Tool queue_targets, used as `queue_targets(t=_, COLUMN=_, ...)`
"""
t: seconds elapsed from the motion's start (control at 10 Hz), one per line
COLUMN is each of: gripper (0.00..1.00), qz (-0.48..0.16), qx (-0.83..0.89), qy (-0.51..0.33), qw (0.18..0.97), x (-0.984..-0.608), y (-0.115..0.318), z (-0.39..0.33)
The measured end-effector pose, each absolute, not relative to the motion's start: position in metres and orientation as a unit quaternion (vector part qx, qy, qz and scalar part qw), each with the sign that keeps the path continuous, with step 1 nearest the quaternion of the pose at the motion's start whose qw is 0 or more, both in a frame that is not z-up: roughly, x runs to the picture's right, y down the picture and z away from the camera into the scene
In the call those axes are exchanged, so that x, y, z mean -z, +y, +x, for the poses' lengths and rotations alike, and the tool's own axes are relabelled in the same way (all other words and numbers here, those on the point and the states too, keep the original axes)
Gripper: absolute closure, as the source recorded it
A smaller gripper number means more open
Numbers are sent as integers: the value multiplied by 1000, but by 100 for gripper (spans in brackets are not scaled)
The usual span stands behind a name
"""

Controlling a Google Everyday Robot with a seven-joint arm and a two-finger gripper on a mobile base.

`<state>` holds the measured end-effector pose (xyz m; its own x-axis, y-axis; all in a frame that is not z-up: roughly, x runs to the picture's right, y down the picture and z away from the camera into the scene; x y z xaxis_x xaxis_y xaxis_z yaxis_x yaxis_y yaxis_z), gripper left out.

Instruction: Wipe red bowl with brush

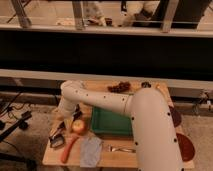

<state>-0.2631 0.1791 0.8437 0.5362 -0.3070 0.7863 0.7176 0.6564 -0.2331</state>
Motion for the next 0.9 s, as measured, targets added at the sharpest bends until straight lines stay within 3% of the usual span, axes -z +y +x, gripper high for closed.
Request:
queue_targets(t=0.2, gripper=23, qz=-282, qx=308, qy=-370, qw=830, x=-845, y=181, z=-261)
queue_targets(t=0.4, gripper=40, qz=-286, qx=309, qy=-371, qw=827, x=-845, y=182, z=-261)
queue_targets(t=0.5, gripper=42, qz=-288, qx=309, qy=-372, qw=826, x=-846, y=183, z=-261)
queue_targets(t=0.9, gripper=42, qz=-306, qx=313, qy=-377, qw=816, x=-849, y=190, z=-263)
